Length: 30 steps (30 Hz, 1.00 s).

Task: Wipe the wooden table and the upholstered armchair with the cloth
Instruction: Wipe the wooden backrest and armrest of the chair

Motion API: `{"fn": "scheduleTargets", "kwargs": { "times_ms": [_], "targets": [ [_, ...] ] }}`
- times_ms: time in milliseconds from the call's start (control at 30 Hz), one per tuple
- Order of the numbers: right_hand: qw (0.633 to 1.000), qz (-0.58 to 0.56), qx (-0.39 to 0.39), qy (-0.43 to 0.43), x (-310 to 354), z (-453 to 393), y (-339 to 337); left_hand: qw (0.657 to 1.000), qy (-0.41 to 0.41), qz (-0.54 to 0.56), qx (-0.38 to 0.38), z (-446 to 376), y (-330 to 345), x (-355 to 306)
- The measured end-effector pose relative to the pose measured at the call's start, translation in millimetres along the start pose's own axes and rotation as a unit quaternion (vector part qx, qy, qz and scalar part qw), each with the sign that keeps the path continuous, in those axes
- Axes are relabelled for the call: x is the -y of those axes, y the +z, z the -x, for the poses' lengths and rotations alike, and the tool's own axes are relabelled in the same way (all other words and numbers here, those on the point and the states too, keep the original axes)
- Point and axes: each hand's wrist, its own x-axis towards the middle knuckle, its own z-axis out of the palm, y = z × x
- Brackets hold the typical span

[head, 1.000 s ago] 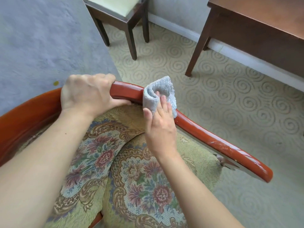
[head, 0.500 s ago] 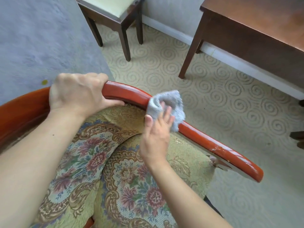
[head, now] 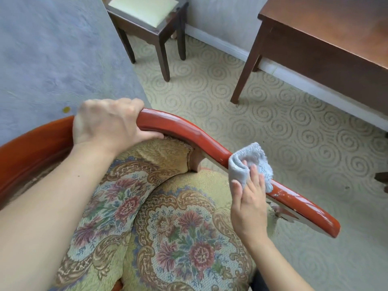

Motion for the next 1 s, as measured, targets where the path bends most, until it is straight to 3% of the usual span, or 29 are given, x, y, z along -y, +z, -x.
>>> {"fn": "scheduleTargets", "kwargs": {
  "times_ms": [100,233,333,433,633,733,833,1000],
  "targets": [
    [0.99,-0.115,-0.071,0.052,59.1,-16.5,28.7,1.0,0.002,-0.003,0.0,0.5,0.5,-0.3],
    [0.974,-0.218,-0.033,-0.062,148.4,-66.7,64.2,0.999,-0.009,0.013,-0.037,-0.6,6.4,-1.2],
    [0.969,-0.205,-0.033,-0.138,163.1,-86.1,65.0,0.998,-0.007,0.013,-0.06,-2.8,11.5,-1.2],
    [0.972,-0.124,-0.006,-0.201,124.1,-79.8,48.2,0.998,-0.007,0.016,-0.062,-2.8,11.3,-0.4],
    [0.987,0.061,0.029,-0.144,2.8,-39.4,-0.5,0.999,0.003,-0.018,-0.044,1.2,6.4,0.1],
    [0.989,0.11,0.034,-0.097,-19.6,-24.2,-12.7,0.999,0.002,-0.027,-0.04,0.2,5.4,-1.8],
    [0.99,0.136,0.029,-0.033,5.2,-18.1,0.5,0.998,-0.002,-0.038,-0.047,-2.3,5.0,-2.2],
    [0.998,-0.035,0.036,-0.029,101.7,-49.3,33.8,0.998,0.01,-0.026,-0.057,-1.9,7.9,-3.3]
  ]
}}
